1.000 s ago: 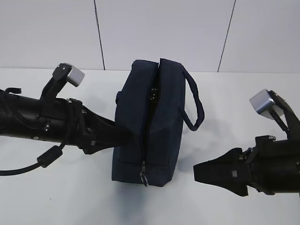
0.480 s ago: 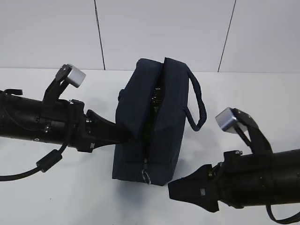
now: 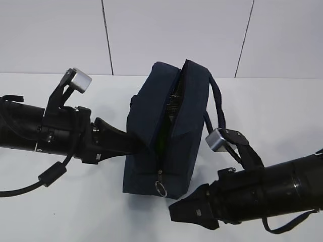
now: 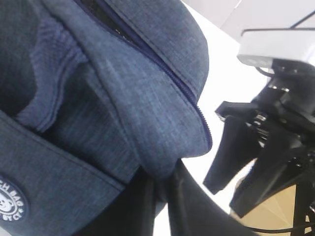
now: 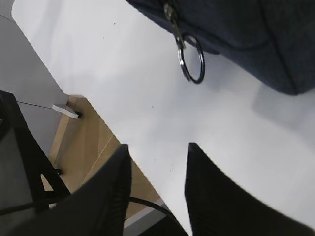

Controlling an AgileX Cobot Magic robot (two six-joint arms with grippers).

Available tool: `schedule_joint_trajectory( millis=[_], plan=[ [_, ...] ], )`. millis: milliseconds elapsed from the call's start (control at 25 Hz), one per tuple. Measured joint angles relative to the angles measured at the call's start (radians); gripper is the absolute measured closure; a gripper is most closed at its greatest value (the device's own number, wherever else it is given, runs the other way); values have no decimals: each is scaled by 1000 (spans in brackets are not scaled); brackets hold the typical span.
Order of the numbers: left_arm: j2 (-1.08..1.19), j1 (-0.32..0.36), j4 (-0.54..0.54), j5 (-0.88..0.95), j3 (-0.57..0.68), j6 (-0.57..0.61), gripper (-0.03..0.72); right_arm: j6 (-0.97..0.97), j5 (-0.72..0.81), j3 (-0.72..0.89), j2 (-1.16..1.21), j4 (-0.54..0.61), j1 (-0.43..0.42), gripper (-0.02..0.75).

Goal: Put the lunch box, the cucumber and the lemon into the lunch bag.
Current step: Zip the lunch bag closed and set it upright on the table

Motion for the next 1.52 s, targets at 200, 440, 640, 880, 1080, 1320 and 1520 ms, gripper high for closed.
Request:
schedule_joint_trajectory(
  millis=[200, 440, 640, 880, 1080, 1320, 1520],
  plan=[
    [0, 0, 0, 11, 0, 0, 673, -19, 43, -66, 61, 4, 0, 434],
    [0, 0, 2, 14, 0, 0, 674, -35, 65, -98, 155, 4, 0, 434],
    [0, 0, 2, 14, 0, 0, 674, -39, 65, -100, 179, 4, 0, 434],
    [0, 0, 2, 14, 0, 0, 674, -64, 65, -135, 183, 4, 0, 434],
    [0, 0, 2, 16, 0, 0, 674, -94, 35, -175, 183, 4, 0, 428],
    [0, 0, 2, 20, 0, 0, 674, -107, 19, -196, 187, 4, 0, 421],
    [0, 0, 2, 25, 0, 0, 674, -109, -17, -196, 187, 4, 0, 506]
  ],
)
